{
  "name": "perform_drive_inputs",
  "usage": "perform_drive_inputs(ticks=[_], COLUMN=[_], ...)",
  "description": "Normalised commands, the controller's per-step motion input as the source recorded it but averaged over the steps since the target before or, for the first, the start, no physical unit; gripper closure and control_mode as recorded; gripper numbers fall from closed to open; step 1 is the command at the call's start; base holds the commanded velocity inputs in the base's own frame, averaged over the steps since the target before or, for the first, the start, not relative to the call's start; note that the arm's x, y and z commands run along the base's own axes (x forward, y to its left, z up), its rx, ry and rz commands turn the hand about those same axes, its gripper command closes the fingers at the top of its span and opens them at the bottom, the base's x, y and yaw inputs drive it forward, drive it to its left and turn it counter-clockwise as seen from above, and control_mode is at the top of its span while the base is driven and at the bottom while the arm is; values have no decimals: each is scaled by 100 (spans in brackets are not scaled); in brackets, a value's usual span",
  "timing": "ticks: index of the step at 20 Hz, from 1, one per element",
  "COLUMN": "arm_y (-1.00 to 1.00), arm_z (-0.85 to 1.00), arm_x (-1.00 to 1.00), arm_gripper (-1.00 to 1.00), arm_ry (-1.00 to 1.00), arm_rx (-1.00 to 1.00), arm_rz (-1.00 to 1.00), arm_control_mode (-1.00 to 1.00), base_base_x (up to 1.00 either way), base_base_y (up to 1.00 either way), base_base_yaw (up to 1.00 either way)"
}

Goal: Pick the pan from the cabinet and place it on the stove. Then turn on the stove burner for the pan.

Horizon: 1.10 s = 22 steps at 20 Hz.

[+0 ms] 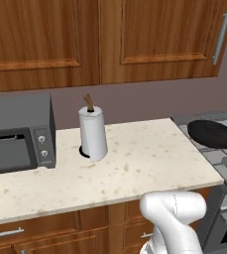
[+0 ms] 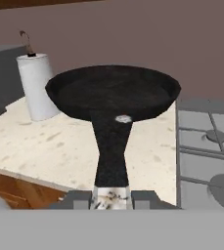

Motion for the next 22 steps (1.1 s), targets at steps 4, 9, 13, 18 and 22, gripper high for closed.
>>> perform_drive_inputs(ticks=[4,9,13,18,22], arm_y=[-63,-55,-44,-33,-20], arm_z=[-34,-37,-40,-42,-44], arm_x=[0,0,0,0,0], arm_gripper=[100,100,100,100,100], arm_ry=[1,2,3,1,1], arm_rx=[0,0,0,-2,-7], arm_rz=[-16,-10,-7,-4,-1], arm_control_mode=[-100,-100,-100,-100,-100], base_base_x=[0,0,0,0,0], base_base_y=[0,0,0,0,0], base_base_yaw=[0,0,0,0,0])
